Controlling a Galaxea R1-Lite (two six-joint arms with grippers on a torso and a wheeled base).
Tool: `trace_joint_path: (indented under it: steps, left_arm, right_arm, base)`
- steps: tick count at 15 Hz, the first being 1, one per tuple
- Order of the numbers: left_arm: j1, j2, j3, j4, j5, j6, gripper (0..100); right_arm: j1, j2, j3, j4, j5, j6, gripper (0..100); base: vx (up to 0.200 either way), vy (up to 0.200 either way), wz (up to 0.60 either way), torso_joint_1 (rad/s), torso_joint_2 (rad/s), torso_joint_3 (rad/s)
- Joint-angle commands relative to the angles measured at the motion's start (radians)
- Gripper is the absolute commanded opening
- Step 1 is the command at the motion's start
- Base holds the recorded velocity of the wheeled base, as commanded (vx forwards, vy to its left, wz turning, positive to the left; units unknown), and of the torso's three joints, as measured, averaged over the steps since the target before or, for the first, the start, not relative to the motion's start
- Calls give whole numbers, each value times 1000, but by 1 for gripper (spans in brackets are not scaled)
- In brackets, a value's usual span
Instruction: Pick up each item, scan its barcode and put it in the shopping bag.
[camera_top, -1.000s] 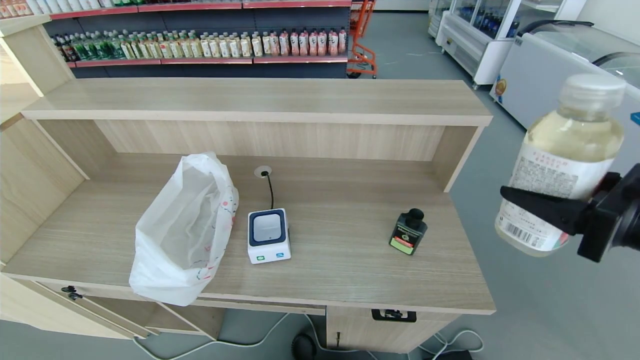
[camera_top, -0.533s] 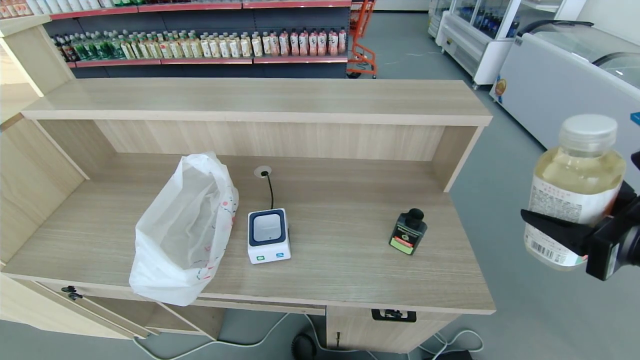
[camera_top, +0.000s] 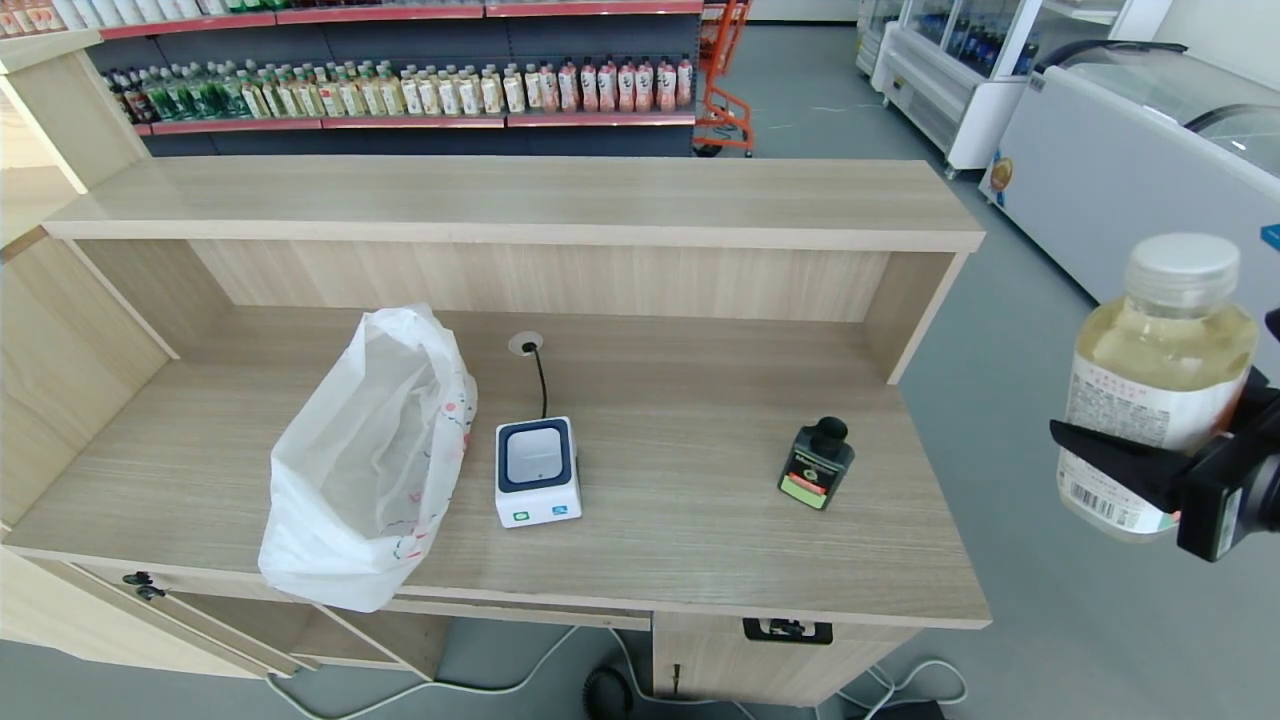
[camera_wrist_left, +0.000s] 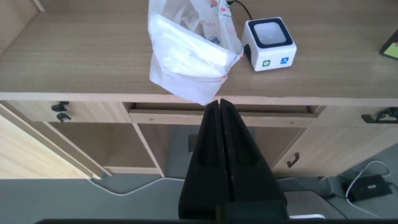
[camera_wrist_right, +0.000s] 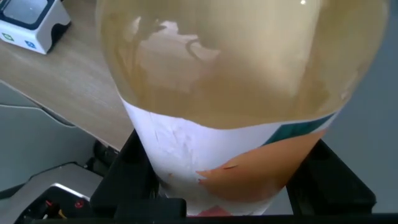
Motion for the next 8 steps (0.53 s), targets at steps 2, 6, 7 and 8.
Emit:
trace_joint_path:
  steps: [2,6,7,8]
  left_arm:
    - [0,0,0,0,1,-1,0]
    - [0,0,0,0,1,1,0]
    - [0,0,0,0,0,2,0]
    - [0,0,0,0,0,2,0]
  right_arm:
    - [-3,-2,4,0,-1,-18,0]
    - [-14,4,4,0,-1,-61,0]
    - [-17,9,7,0,-1,-61,0]
    - [-23,20,9,0,-1,-61,0]
  base:
    - [0,200,0,2,2,2]
    - [0,200,0,4,2,1]
    - [0,200,0,7,2,7]
    - [0,200,0,-2,2,7]
